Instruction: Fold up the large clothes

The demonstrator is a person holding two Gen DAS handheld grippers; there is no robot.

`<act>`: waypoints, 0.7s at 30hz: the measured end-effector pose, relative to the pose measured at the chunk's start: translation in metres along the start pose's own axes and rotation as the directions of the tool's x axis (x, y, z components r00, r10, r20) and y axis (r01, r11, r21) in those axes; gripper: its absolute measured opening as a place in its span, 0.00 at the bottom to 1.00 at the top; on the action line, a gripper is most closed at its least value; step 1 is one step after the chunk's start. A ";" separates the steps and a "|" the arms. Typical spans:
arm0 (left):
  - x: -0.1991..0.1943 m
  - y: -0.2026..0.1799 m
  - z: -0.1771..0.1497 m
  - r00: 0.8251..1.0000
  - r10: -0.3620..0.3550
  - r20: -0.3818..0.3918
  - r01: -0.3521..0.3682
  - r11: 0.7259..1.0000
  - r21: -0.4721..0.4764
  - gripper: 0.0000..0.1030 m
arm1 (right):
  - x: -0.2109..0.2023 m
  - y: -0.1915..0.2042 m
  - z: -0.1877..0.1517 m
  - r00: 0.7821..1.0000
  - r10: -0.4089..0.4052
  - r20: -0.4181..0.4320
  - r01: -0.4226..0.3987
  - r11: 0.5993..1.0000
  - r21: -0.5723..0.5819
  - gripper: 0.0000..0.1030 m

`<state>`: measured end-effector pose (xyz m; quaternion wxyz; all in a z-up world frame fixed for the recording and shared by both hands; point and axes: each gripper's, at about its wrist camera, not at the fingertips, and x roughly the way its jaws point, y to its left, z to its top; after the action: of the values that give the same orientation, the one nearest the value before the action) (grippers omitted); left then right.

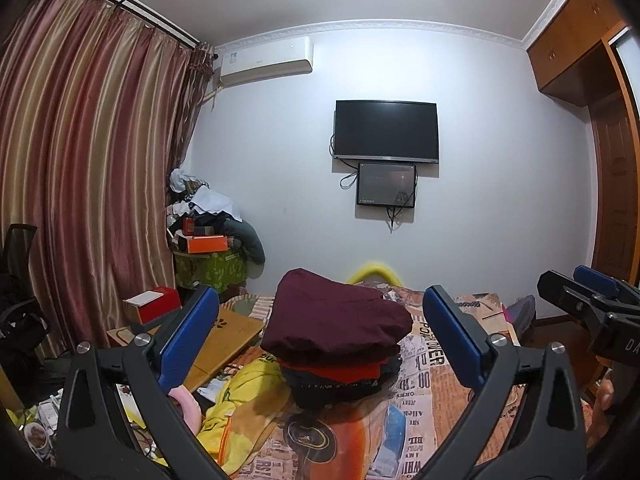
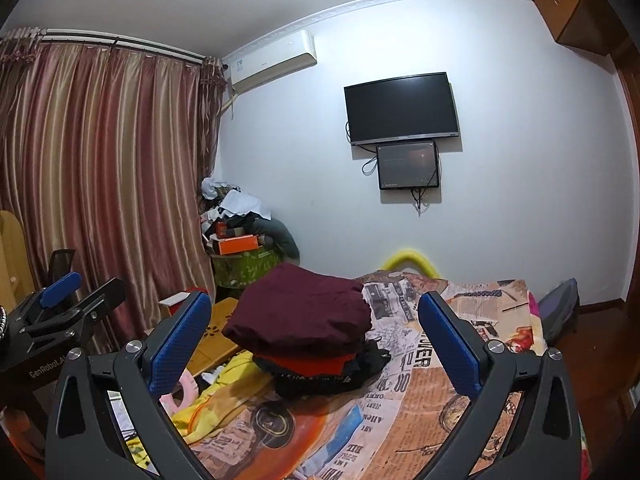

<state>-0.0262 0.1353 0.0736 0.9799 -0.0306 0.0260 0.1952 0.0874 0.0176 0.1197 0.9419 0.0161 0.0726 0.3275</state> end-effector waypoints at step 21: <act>0.015 -0.001 -0.008 0.999 -0.015 -0.043 0.015 1.000 -0.002 0.99 | 0.005 0.001 -0.001 0.999 -0.014 -0.041 0.014 1.000 0.000 1.00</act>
<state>-0.0126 0.1393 0.0649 0.9806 -0.0359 0.0467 0.1872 0.0903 0.0210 0.1181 0.9424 0.0089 0.0920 0.3213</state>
